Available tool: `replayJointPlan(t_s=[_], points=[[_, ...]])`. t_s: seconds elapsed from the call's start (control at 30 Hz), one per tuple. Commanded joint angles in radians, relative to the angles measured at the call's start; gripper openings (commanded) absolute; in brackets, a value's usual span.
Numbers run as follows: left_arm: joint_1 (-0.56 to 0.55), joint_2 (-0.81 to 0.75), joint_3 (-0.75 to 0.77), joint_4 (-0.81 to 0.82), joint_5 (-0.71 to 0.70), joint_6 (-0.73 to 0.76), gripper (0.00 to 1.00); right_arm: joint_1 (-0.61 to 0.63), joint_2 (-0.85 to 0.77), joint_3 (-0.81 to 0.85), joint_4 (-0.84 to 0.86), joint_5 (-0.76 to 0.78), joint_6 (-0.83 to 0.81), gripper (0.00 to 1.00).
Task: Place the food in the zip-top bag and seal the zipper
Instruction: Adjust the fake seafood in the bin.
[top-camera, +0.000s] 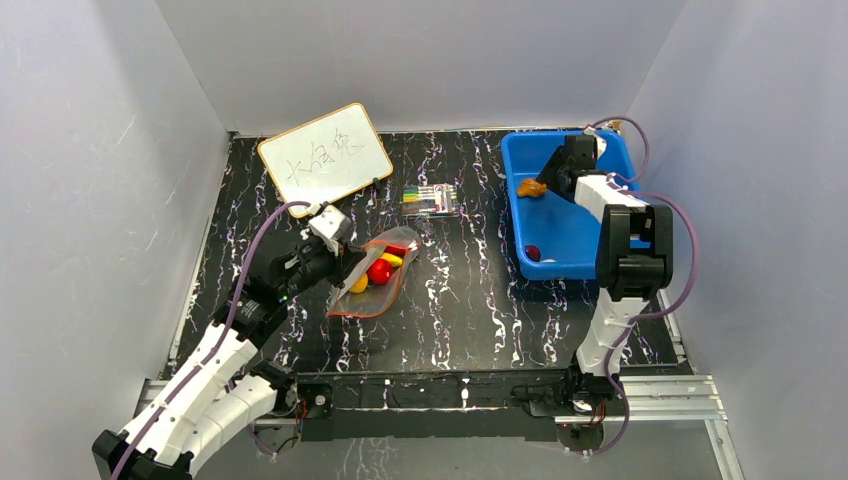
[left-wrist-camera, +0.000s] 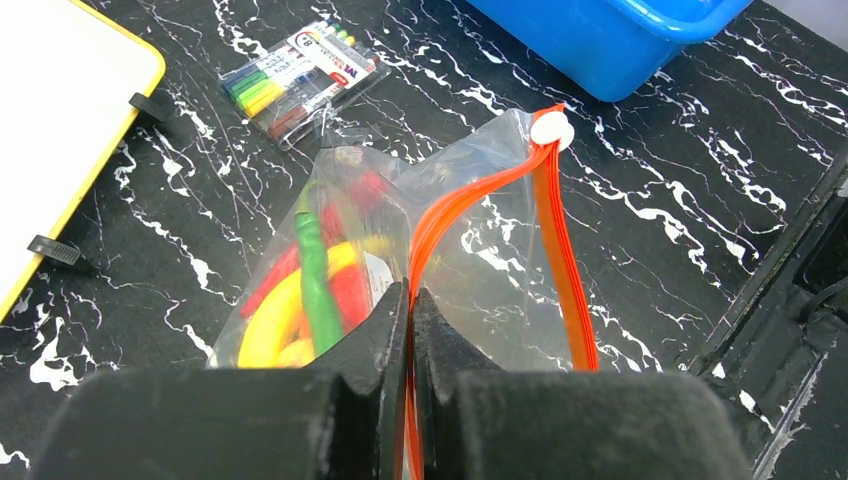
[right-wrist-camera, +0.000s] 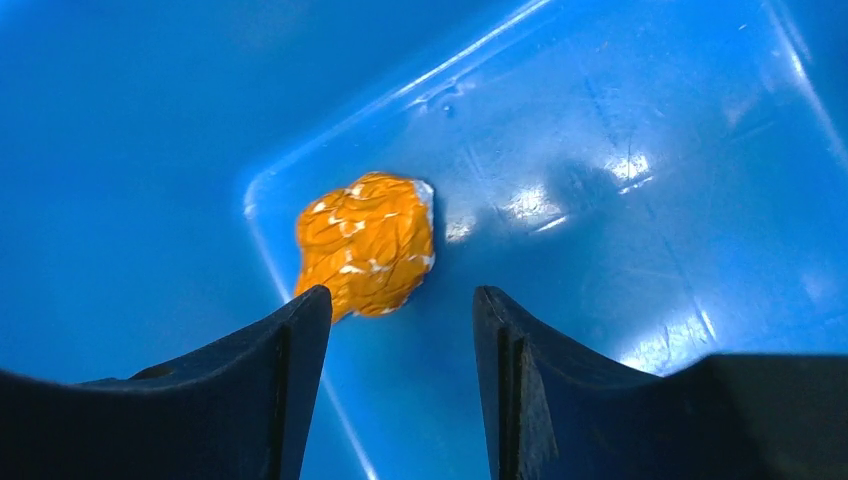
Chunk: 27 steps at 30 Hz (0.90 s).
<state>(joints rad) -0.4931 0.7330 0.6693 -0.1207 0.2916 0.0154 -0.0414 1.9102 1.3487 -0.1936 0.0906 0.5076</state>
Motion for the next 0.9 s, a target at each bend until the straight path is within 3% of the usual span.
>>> replayJointPlan(t_s=[0.0,0.43,0.87], points=[[-0.002,-0.028,-0.004,0.019,0.007,0.020,0.00,-0.009,0.070,0.064,0.086,-0.003,-0.004,0.51],[-0.002,-0.025,-0.006,0.018,-0.006,0.031,0.00,-0.012,0.193,0.093,0.147,-0.081,-0.022,0.46],[-0.002,-0.025,-0.008,0.020,-0.035,0.035,0.00,-0.016,0.212,0.044,0.198,-0.160,-0.011,0.32]])
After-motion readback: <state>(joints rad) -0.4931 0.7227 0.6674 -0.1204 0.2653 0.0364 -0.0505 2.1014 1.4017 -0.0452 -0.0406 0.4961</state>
